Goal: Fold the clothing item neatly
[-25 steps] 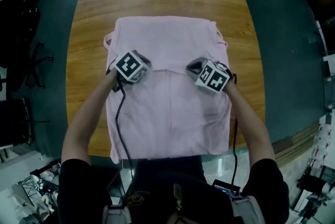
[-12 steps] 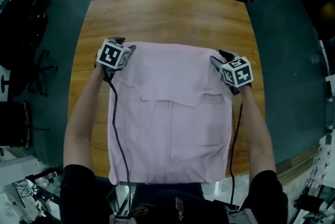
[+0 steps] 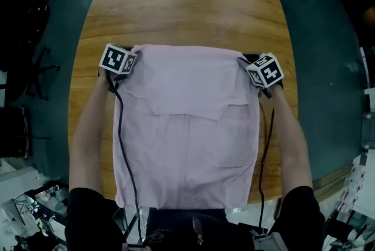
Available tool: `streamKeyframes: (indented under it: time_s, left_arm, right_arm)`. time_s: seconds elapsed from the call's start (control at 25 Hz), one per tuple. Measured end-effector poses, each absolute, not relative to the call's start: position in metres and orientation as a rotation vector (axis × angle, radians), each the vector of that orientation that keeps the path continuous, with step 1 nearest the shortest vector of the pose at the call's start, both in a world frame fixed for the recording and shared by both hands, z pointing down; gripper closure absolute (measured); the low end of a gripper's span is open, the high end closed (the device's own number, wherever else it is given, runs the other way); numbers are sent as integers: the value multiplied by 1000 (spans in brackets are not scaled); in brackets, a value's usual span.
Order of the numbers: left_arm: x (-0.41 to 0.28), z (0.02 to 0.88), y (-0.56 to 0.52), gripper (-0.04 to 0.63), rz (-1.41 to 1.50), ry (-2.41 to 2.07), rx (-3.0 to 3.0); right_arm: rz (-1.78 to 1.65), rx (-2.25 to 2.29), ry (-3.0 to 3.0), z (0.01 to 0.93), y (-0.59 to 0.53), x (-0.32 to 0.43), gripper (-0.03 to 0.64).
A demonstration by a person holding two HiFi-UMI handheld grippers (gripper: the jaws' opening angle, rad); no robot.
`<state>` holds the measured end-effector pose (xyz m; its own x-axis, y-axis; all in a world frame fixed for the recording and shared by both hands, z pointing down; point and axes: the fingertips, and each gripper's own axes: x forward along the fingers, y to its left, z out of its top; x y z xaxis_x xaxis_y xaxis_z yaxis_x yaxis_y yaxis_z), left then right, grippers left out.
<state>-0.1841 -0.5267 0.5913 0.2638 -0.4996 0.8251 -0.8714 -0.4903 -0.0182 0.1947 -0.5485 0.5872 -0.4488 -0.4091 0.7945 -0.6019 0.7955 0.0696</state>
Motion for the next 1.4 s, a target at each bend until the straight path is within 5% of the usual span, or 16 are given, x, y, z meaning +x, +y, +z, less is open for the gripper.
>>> streamKeyframes:
  time_s: [0.52, 0.72, 1.4]
  left_arm:
    - [-232, 569, -583, 500, 1195, -1629, 1978]
    - [-247, 558, -562, 388, 1066, -1625, 1981]
    - [-192, 459, -309, 413, 835, -1383, 2327]
  right_arm:
    - [101, 870, -2172, 567, -628, 151, 557]
    - [119, 888, -2167, 564, -601, 166, 498]
    - [36, 1101, -2135, 438, -324, 183, 495]
